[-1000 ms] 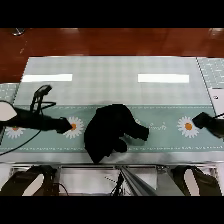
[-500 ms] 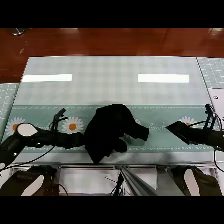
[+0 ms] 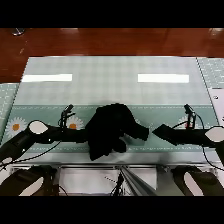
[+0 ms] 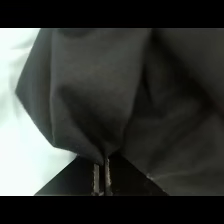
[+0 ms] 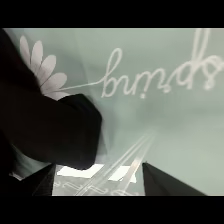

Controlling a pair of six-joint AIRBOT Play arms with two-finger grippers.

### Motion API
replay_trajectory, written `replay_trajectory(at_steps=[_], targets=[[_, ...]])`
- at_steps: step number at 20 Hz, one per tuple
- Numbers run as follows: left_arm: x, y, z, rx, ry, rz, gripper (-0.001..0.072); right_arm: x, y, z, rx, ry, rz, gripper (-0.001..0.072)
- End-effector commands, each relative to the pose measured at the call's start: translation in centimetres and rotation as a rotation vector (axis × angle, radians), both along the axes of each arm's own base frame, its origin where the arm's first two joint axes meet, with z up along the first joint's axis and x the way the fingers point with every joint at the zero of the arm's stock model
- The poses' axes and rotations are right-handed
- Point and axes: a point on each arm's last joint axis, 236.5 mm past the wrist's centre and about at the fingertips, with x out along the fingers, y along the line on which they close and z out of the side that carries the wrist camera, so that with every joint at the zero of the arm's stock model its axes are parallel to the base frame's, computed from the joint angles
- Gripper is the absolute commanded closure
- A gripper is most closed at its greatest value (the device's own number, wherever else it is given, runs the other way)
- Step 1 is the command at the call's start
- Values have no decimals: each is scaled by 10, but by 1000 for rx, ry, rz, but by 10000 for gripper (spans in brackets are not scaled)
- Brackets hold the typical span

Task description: Fold the shirts.

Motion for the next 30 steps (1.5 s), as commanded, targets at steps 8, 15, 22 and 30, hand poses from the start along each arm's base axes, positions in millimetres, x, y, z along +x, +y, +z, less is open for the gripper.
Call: replay_trajectory(at_steps=[8,15,22,30], targets=[[7,-4,7,-11,-25,-11,677,29,66,-36,61,72,59,88],[15,-3,23,-36,-59,-41,677,73,87,9,69,-62,263,686],[179,77,284,-120,-628,204,678,198,11,334,-112,-759,137,687],[90,102,561,61,-1309,185,678,46,-10,577,-314,-1344,135,687]])
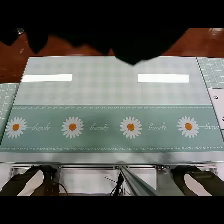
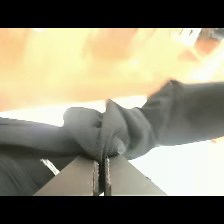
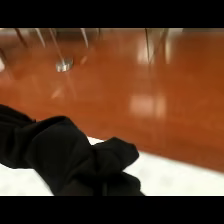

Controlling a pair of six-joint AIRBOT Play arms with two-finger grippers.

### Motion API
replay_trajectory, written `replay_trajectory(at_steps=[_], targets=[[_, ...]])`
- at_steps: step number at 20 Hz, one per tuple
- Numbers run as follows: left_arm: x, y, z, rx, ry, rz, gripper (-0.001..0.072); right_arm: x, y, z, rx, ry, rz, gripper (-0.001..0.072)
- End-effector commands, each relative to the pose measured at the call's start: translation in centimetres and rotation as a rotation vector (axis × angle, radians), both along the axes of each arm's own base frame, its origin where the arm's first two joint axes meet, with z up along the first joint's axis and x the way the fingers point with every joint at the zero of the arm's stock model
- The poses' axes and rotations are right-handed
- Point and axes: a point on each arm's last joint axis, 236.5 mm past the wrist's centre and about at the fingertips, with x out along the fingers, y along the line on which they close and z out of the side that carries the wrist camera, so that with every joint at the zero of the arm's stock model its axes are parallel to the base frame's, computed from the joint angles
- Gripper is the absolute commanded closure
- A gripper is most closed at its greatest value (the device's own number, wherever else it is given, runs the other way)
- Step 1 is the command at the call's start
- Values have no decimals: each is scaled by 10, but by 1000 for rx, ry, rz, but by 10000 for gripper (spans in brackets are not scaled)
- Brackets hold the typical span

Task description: Fold the shirts.

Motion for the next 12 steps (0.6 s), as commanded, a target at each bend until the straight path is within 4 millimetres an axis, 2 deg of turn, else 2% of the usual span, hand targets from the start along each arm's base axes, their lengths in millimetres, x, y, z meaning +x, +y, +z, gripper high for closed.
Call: replay_trajectory(at_steps=[1,4,6,9,10,12], targets=[[-68,3,69,157,-195,85,678,-87,-19,50,-85,-169,-78,687],[-109,22,76,302,-260,238,677,-141,-49,55,-147,-224,-206,687],[-134,28,72,358,-270,294,677,-166,-66,47,-183,-207,-279,687],[-155,16,52,356,-235,245,677,-187,-92,8,-229,-51,-369,686],[-155,13,40,339,-201,219,677,-189,-93,-8,-246,16,-367,686],[-143,8,0,325,-90,156,677,-183,-91,-44,-276,159,-335,686]])
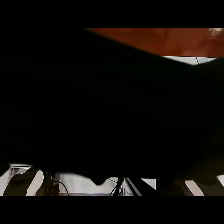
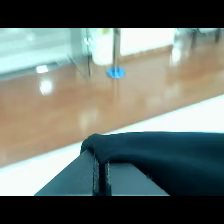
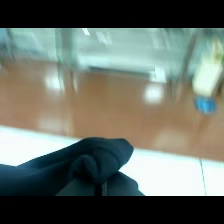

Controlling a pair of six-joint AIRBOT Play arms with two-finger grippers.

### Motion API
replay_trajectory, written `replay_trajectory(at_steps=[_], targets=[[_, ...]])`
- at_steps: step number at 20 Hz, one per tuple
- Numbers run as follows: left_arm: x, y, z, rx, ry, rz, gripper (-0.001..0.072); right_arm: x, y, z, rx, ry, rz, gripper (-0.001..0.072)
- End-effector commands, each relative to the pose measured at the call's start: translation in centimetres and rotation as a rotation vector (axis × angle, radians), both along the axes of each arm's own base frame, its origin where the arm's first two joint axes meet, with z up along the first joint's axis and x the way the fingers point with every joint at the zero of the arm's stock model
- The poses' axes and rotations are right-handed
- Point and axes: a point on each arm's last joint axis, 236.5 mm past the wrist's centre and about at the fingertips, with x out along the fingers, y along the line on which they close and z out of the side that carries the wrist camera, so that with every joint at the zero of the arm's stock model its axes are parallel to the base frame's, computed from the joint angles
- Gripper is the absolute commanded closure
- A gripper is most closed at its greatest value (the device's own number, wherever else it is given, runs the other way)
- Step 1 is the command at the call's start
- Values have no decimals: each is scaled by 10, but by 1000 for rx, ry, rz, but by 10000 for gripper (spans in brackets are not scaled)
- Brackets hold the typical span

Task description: Fold the shirts.

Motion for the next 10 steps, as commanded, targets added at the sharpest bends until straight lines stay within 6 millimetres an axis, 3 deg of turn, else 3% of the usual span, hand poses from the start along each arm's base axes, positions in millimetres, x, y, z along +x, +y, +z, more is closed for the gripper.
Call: replay_trajectory(at_steps=[1,6,8,10], targets=[[8,-4,-66,-15,187,-42,677,-5,-11,-69,-22,277,-40,686],[51,-15,-236,-86,648,-106,677,53,-11,-188,-9,593,-46,686],[71,-16,-294,-138,752,-80,677,95,-22,-237,-9,642,-102,686],[94,-20,-341,-174,827,-49,677,139,-47,-275,-34,673,-215,686]])
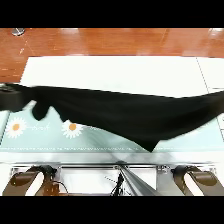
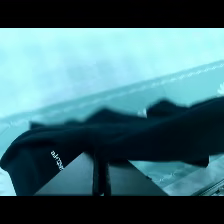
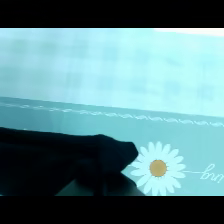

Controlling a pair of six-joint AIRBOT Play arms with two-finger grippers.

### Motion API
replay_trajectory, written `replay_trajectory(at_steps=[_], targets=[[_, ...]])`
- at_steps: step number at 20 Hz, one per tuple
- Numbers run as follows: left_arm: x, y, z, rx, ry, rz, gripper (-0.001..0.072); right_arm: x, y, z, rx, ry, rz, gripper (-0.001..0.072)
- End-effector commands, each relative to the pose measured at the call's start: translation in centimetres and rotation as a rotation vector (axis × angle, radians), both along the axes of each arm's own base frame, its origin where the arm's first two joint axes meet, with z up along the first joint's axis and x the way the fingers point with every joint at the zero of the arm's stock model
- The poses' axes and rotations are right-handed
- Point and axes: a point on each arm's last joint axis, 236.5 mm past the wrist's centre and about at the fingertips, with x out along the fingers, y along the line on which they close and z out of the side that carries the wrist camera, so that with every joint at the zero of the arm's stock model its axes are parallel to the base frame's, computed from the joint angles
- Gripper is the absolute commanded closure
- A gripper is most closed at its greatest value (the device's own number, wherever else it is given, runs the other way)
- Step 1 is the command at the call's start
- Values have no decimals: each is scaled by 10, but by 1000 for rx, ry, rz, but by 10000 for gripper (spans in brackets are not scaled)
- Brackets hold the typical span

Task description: Fold the shirts.

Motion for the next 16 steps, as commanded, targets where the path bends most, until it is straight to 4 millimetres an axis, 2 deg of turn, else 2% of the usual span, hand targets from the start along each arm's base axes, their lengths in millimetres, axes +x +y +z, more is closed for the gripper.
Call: replay_trajectory(at_steps=[1,3,6,9,12,13,14,15,16], targets=[[33,-8,-92,-36,159,53,677,69,-38,-71,-90,68,-139,686],[68,-13,-117,-40,177,86,677,110,-47,-94,-129,114,-156,687],[126,-18,-145,-34,184,138,677,162,-35,-138,-76,225,-144,687],[173,-24,-167,-21,232,129,676,201,-19,-176,5,300,-147,687],[199,-33,-180,-18,289,88,662,223,1,-204,102,347,-144,684],[198,-37,-184,-17,323,60,521,230,7,-209,138,341,-151,617],[192,-41,-189,-13,367,26,230,238,20,-208,198,320,-142,320],[180,-43,-194,18,404,-51,7,243,28,-204,240,297,-115,84],[167,-35,-199,76,446,-111,1,244,31,-200,272,297,-107,77]])
